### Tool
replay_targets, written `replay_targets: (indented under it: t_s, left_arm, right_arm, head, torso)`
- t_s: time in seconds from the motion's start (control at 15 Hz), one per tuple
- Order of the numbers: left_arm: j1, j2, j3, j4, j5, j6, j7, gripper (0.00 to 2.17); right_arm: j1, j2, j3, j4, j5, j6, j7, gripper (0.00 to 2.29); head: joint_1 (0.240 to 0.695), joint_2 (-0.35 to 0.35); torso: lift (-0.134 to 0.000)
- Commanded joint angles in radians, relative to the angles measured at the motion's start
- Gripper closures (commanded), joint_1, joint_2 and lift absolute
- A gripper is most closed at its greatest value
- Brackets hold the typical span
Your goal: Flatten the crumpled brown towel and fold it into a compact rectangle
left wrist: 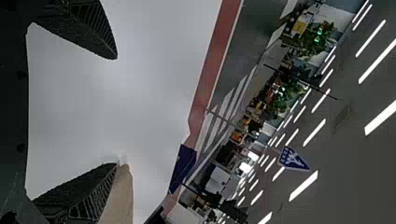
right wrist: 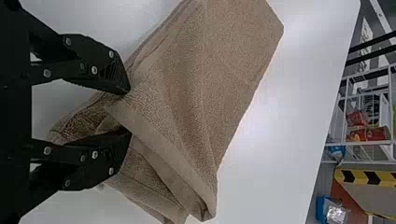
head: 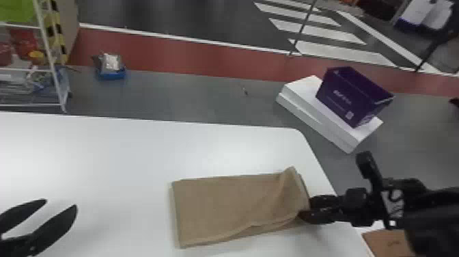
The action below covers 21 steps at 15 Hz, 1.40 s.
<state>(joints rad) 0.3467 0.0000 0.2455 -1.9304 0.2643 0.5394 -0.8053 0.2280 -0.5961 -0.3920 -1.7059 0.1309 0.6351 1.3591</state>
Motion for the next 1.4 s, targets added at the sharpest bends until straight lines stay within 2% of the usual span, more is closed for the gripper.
replay_targets:
  t_s: [0.0,0.07,0.13,0.4,0.6,0.8,1.07,1.13,1.2,1.27,1.33]
  left_arm:
    - [0.000,-0.003,0.000,0.001,0.000,0.000,0.000,0.06]
    - [-0.002,-0.003,0.000,0.001,0.000,0.000,0.000,0.06]
    - [-0.002,-0.003,0.000,0.001,0.000,0.000,0.000,0.06]
    - [-0.002,-0.003,-0.002,-0.001,-0.002,0.003,0.000,0.06]
    - [-0.003,-0.003,-0.002,-0.001,-0.002,0.003,-0.002,0.06]
    - [-0.003,-0.003,-0.002,-0.001,-0.004,0.003,0.000,0.06]
    - [-0.005,-0.003,-0.005,0.007,-0.005,0.003,-0.002,0.06]
    - [-0.005,-0.003,-0.005,0.010,-0.005,0.003,-0.008,0.06]
    - [-0.005,-0.003,-0.003,0.013,-0.005,0.003,-0.014,0.06]
    - [-0.005,-0.003,-0.002,0.013,-0.005,0.003,-0.015,0.06]
    - [-0.005,-0.003,0.001,0.013,-0.007,0.006,-0.018,0.06]
  right_arm:
    - [-0.004,0.001,0.018,0.000,0.026,-0.010,0.008,1.03]
    - [-0.006,-0.001,0.015,0.000,0.024,-0.013,0.008,1.09]
    - [-0.006,-0.001,0.002,-0.001,0.013,-0.013,0.008,1.27]
    - [-0.007,-0.004,-0.073,-0.021,-0.043,-0.001,0.008,1.30]
    - [0.007,-0.014,-0.094,-0.043,-0.048,-0.001,0.008,1.30]
    - [0.019,-0.051,-0.091,-0.049,0.012,-0.031,0.008,1.29]
    - [-0.002,-0.074,-0.088,-0.040,0.067,-0.044,0.008,1.29]
    - [-0.007,-0.073,-0.079,-0.037,0.104,-0.044,0.008,1.20]
    - [-0.009,-0.070,-0.062,-0.035,0.138,-0.044,0.008,0.57]
    - [-0.010,-0.070,-0.065,-0.031,0.147,-0.059,0.008,0.08]
    - [-0.021,-0.070,-0.085,-0.020,0.133,-0.102,0.008,0.05]
  head:
    - [0.695,-0.350]
    - [0.695,-0.350]
    - [0.695,-0.350]
    - [0.695,-0.350]
    - [0.695,-0.350]
    - [0.695,-0.350]
    - [0.695,-0.350]
    - [0.695,-0.350]
    - [0.695,-0.350]
    - [0.695,-0.350]
    - [0.695,-0.350]
  torso:
    - [-0.124]
    - [-0.124]
    - [-0.124]
    - [-0.124]
    - [-0.124]
    - [-0.124]
    - [-0.124]
    - [-0.124]
    - [-0.124]
    - [-0.124]
    - [-0.124]
